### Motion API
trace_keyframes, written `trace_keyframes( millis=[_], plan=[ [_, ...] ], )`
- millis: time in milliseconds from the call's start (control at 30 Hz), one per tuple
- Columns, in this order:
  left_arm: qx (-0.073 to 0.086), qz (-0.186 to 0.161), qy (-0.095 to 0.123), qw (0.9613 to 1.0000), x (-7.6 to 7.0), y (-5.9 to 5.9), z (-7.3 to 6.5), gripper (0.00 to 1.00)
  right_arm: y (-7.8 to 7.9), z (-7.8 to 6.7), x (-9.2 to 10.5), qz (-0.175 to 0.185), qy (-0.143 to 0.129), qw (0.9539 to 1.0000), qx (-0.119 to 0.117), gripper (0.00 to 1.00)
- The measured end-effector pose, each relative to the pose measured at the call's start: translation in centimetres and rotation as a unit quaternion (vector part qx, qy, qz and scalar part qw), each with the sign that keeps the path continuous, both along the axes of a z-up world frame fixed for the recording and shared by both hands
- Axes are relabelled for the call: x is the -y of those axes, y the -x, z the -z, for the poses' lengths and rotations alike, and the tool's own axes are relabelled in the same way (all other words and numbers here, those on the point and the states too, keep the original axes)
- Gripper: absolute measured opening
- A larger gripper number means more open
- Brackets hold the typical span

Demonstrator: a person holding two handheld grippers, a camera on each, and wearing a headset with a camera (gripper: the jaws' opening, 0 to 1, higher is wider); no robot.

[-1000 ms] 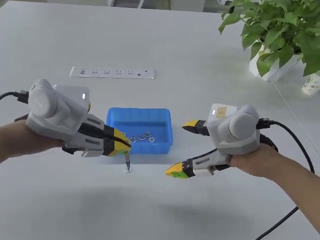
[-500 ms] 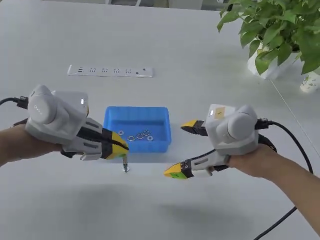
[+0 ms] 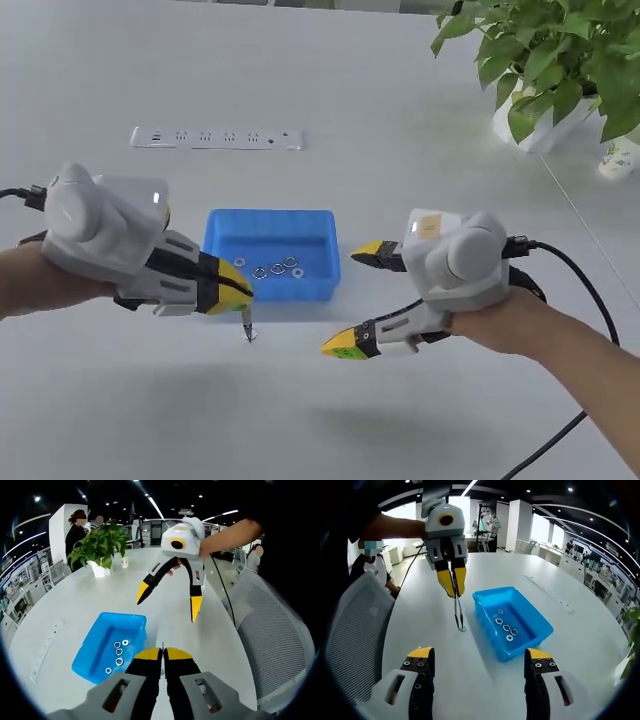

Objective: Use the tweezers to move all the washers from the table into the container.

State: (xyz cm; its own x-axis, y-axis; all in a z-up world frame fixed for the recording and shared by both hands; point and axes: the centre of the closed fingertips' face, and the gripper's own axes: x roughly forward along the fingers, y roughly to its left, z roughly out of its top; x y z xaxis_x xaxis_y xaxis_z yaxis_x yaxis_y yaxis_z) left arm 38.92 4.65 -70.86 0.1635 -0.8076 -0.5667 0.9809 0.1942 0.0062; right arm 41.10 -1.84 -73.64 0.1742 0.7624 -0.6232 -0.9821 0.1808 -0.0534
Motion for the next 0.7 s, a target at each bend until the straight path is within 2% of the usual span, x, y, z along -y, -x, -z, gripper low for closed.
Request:
trace_keyframes(
  millis=[267,700],
  plan=[
    [-0.01,-0.001,0.006,0.9999,-0.1,-0.2,0.0,0.05,1.2,0.3,-2.2,-0.041,-0.003,0.9991,0.003,0.64],
    [-0.018,0.007,0.01,0.9998,0.2,0.0,0.0,0.05,2.4,1.1,-6.8,-0.1,-0.014,0.9949,0.007,0.36]
  ],
)
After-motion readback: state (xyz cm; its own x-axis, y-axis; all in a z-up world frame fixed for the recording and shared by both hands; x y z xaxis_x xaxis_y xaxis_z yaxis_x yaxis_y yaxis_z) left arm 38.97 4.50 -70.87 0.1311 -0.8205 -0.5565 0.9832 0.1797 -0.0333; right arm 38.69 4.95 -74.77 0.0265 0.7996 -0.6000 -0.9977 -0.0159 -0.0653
